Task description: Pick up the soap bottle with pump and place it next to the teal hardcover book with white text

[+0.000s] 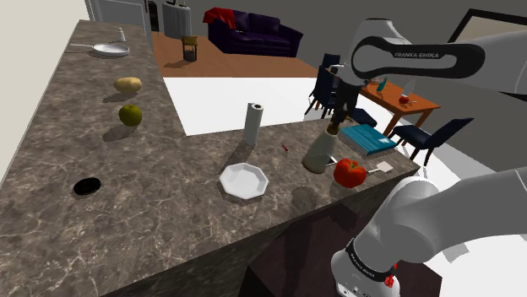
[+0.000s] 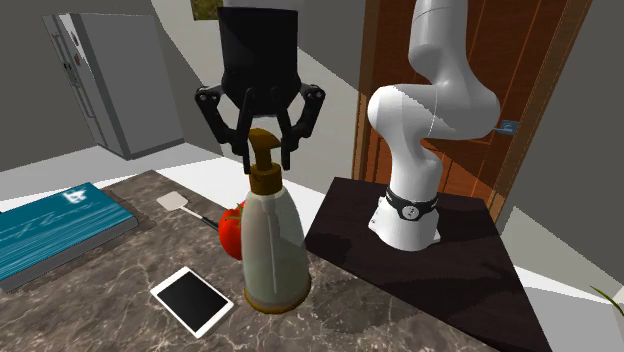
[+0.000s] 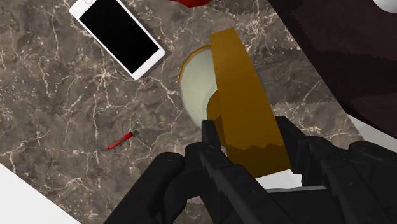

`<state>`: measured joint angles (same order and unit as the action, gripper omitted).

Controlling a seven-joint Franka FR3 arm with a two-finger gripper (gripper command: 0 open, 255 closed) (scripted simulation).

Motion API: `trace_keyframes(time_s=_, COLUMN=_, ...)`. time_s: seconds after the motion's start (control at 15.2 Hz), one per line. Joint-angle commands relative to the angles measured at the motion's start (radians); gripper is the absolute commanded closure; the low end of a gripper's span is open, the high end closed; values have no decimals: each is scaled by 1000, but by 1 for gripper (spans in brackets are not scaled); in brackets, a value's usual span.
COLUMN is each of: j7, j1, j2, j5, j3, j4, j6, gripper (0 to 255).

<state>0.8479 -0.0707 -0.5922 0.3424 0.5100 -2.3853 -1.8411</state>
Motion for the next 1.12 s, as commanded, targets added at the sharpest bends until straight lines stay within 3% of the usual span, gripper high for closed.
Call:
trace_keyframes(time_s=0.0, j7=2, j1=-2, j2=-3, j5=-5, j3=-7, j4=25, j6=28, gripper=255)
trace_keyframes(time_s=1.06, j7=24, j1=-18, j2=11, j5=-42, j3=-49, j4=245, j6=235, gripper=255)
